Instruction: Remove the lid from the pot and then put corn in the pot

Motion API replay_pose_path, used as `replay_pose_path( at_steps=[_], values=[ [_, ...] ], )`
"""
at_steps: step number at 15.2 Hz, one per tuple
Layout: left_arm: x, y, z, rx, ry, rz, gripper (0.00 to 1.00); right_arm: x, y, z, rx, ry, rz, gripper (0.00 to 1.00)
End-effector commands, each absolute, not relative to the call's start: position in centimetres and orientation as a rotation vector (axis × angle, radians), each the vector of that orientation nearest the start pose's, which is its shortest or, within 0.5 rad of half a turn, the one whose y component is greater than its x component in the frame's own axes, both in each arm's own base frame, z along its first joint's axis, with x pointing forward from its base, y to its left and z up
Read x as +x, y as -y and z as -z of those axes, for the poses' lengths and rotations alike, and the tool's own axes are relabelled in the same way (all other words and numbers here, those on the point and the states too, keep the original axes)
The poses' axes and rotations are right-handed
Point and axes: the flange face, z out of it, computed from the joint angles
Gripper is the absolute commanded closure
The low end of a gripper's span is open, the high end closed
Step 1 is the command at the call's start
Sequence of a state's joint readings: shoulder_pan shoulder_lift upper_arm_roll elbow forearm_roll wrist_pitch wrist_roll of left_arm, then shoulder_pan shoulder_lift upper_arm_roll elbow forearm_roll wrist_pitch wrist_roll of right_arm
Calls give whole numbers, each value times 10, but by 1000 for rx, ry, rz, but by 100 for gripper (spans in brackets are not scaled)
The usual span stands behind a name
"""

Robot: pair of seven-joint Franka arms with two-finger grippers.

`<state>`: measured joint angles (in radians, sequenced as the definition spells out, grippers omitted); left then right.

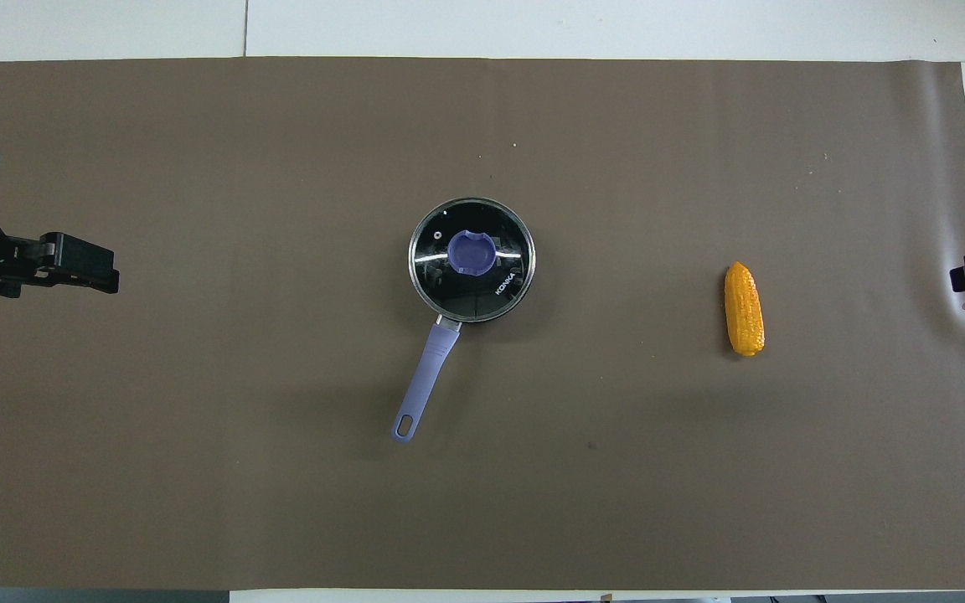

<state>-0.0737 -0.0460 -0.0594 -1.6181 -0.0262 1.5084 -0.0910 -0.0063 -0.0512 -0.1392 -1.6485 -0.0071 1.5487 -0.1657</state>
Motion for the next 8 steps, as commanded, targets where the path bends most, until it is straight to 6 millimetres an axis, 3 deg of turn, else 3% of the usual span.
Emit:
replay_pose_path(
  at_steps=[1,8],
  values=[
    [527,71,-626,-3169,-77,-98,0,525,84,-613,-3134,20,-92,0],
    [529,78,-630,-3173,-55,-48,0,525,80,-613,-3133,34,-94,0]
  ],
)
